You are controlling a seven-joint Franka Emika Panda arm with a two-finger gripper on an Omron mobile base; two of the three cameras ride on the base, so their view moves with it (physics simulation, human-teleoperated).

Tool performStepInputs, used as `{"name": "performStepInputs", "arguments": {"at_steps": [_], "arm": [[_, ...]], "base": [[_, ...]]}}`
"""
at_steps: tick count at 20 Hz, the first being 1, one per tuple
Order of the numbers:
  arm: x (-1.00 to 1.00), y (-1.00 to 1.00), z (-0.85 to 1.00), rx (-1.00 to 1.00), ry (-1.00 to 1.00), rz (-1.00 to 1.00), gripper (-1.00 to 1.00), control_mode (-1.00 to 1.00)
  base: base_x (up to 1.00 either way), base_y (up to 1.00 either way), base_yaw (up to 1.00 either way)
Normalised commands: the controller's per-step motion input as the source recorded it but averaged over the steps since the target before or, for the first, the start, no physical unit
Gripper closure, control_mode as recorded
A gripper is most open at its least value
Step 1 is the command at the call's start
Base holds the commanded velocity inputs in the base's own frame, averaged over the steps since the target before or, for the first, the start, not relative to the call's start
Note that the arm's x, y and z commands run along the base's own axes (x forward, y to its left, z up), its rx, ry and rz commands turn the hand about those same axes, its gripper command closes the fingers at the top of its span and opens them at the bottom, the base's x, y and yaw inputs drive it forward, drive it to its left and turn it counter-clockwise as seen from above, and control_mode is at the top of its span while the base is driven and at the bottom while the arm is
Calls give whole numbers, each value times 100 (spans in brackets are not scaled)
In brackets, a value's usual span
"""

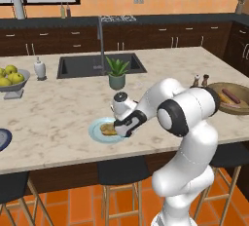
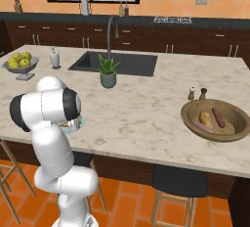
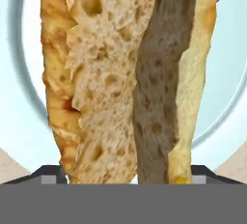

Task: Place one bun and one sausage from the bowl on each plate.

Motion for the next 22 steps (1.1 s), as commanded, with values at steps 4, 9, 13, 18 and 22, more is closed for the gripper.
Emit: {"name": "performStepInputs", "arguments": {"at_steps": [4, 9, 13, 18, 22], "arm": [[15, 13, -1, -19, 68, 8, -100, -100], [8, 10, 27, -39, 45, 0, -100, -100], [0, -1, 62, -36, 26, -2, -100, -100], [-19, -40, 90, 16, -45, -5, -100, -100], [-67, -88, 16, 50, -91, 0, -100, -100]], "base": [[0, 0, 0], [0, 0, 0], [0, 0, 0], [0, 0, 0], [0, 0, 0]]}}
